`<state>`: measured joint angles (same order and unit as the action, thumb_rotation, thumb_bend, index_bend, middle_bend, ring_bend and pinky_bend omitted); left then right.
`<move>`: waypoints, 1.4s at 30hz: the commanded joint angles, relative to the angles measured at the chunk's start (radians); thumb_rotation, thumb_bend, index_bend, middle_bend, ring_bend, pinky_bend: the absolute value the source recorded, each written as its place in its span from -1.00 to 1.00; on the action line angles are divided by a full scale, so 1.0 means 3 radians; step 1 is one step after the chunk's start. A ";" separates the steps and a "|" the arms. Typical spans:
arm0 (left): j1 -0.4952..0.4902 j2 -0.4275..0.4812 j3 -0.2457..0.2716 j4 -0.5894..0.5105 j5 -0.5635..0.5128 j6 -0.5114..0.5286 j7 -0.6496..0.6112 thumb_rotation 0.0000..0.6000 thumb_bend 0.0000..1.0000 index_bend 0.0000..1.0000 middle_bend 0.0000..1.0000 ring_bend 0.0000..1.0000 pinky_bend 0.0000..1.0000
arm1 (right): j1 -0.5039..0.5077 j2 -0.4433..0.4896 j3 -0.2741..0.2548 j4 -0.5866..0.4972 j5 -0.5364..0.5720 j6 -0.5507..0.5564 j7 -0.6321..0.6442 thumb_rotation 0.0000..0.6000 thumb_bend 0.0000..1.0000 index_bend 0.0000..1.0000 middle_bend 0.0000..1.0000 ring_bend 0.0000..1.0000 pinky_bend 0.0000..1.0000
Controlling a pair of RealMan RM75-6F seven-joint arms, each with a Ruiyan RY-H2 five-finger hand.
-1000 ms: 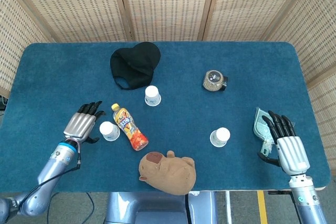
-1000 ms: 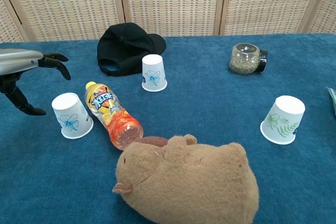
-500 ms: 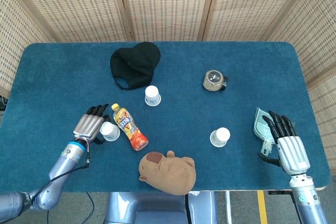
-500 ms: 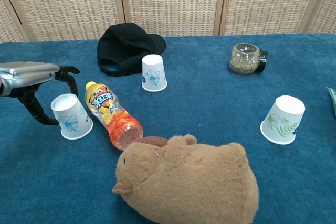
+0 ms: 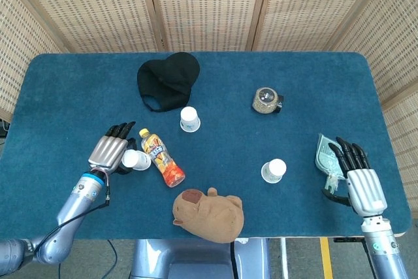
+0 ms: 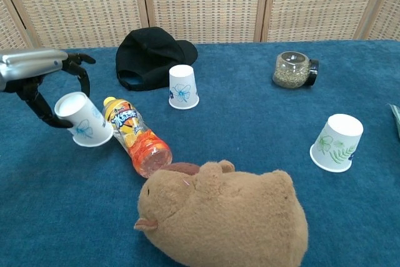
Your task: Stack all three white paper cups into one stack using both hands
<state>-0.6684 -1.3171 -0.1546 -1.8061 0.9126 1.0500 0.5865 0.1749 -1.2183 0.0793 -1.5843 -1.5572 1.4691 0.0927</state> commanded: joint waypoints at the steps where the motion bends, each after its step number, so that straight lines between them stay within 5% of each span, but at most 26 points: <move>1: -0.0044 0.0099 -0.0091 -0.0106 0.0112 0.0047 -0.0077 1.00 -0.53 -0.07 -1.00 -1.00 -0.85 | 0.0005 0.0004 0.0011 0.0014 0.0029 -0.0020 0.0034 1.00 -0.82 -0.87 -1.00 -1.00 -1.00; 9: -0.0398 0.0011 -0.0379 0.0017 -0.0106 -0.0082 -0.0020 1.00 -0.53 -0.11 -1.00 -1.00 -0.86 | 0.0047 -0.0008 0.0065 0.0117 0.0200 -0.0167 0.0165 1.00 -0.82 -0.87 -1.00 -1.00 -1.00; 18: -0.0925 -0.0632 -0.0592 0.0860 -0.0352 -0.0236 0.0031 1.00 -0.53 -0.15 -1.00 -1.00 -0.86 | 0.0098 -0.0047 0.0128 0.0278 0.0418 -0.0361 0.0268 1.00 -0.82 -0.87 -1.00 -1.00 -1.00; 31: -0.1381 -0.1219 -0.0692 0.1750 -0.0434 -0.0447 -0.0076 1.00 -0.54 -0.19 -1.00 -1.00 -0.87 | 0.0116 -0.0087 0.0180 0.0421 0.0559 -0.0451 0.0328 1.00 -0.82 -0.86 -1.00 -1.00 -1.00; 42: -0.1503 -0.1256 -0.0684 0.2011 -0.0498 -0.0572 -0.0072 1.00 -0.54 -0.19 -1.00 -1.00 -0.87 | 0.0109 -0.0117 0.0228 0.0501 0.0657 -0.0471 0.0345 1.00 -0.82 -0.86 -1.00 -1.00 -1.00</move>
<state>-1.1146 -1.6982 -0.3628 -1.2082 0.7770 0.8894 0.5553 0.2078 -1.2529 0.1473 -1.4345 -1.3609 1.3285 0.1968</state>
